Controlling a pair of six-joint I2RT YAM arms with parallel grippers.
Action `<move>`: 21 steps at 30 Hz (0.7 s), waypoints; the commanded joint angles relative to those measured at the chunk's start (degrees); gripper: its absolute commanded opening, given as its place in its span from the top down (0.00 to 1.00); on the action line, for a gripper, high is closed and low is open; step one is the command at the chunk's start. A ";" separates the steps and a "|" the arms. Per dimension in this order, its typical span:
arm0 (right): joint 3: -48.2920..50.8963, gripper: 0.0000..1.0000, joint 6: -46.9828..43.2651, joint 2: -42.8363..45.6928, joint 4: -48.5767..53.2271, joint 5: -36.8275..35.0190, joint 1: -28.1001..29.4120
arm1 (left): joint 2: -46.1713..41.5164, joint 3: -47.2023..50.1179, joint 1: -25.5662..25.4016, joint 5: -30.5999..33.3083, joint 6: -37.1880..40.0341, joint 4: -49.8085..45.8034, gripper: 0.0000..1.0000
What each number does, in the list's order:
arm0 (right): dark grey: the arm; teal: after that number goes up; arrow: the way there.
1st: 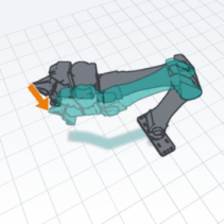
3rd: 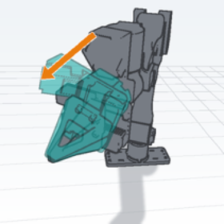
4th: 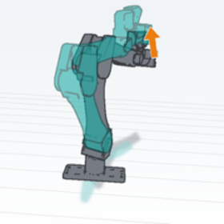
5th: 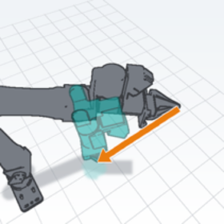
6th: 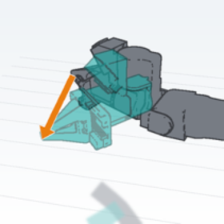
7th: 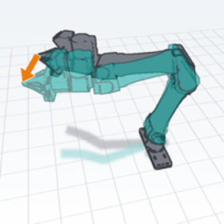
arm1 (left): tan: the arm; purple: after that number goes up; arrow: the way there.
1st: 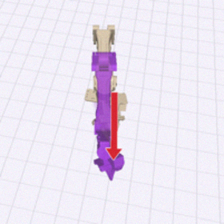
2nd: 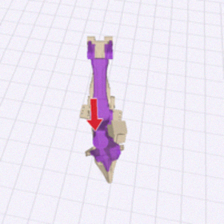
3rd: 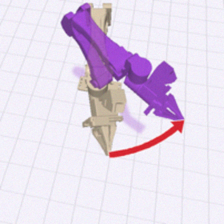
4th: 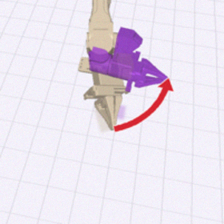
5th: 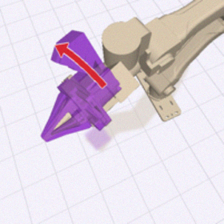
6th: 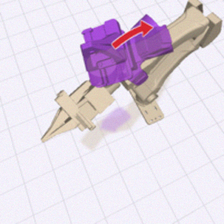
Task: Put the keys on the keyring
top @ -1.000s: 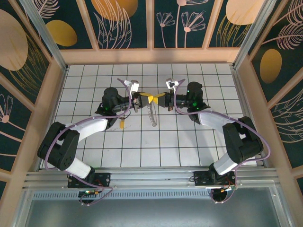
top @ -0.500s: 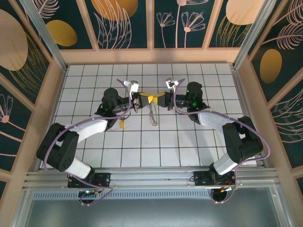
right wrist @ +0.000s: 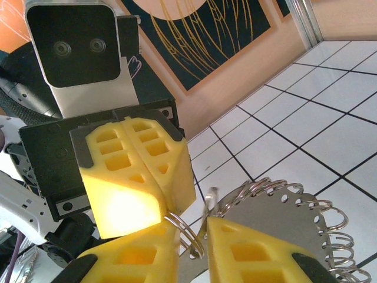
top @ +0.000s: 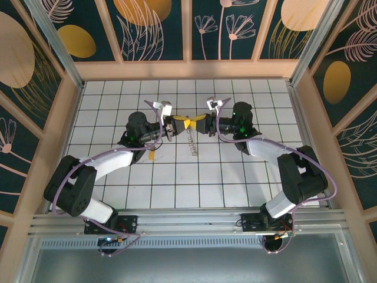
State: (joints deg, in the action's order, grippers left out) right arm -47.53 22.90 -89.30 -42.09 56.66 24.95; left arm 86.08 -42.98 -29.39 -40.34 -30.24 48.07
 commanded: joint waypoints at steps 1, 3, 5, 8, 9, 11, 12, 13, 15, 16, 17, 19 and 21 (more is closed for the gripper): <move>-0.03 0.83 -0.22 3.03 -4.17 0.46 -0.51 | 0.20 0.18 -0.58 -0.33 -0.65 2.53 1.00; 0.06 0.87 -0.29 2.99 -4.23 0.72 -0.52 | 0.40 0.09 -0.58 -0.28 -0.68 2.55 1.00; 0.07 0.93 -0.31 2.89 -4.34 0.90 -0.56 | 0.65 -0.03 -0.58 -0.28 -0.70 2.64 1.00; 0.19 0.98 -0.30 2.72 -4.42 1.15 -0.56 | 1.01 -0.17 -0.56 -0.13 -0.74 2.59 1.00; 0.16 1.00 -0.34 2.72 -4.42 1.30 -0.60 | 1.14 -0.18 -0.56 -0.17 -0.70 2.64 1.00; 0.24 1.00 -0.48 2.69 -4.48 1.48 -0.69 | 1.44 -0.33 -0.58 -0.18 -0.86 2.73 1.00; 0.29 1.00 -0.56 2.75 -4.54 1.67 -0.69 | 1.54 -0.42 -0.58 -0.16 -0.91 2.73 1.00; 0.27 1.00 -0.65 2.76 -4.50 1.69 -0.77 | 1.63 -0.51 -0.58 -0.03 -0.96 2.68 1.00; 0.33 1.00 -0.66 2.87 -4.61 1.28 -0.74 | 1.56 -0.91 -0.58 0.99 -1.39 1.89 1.00; 0.40 1.00 -0.59 2.92 -4.85 0.96 -0.74 | 1.55 -1.11 -0.58 1.27 -1.63 1.53 1.00; 0.58 1.00 -0.42 3.13 -5.20 0.39 -0.82 | 1.48 -1.28 -0.58 1.71 -2.08 1.34 0.98; 0.77 1.00 -0.04 3.38 -5.36 -0.77 -0.93 | 1.02 -1.27 -0.58 3.11 -3.03 1.16 0.85; 0.87 1.00 0.37 3.62 -5.38 -1.67 -1.03 | 0.09 -0.69 -0.58 4.48 -3.74 1.59 0.71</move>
State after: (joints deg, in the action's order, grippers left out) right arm -47.18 22.98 -88.64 -42.78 56.29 24.40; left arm 87.05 -43.07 -29.56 -37.60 -32.29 49.01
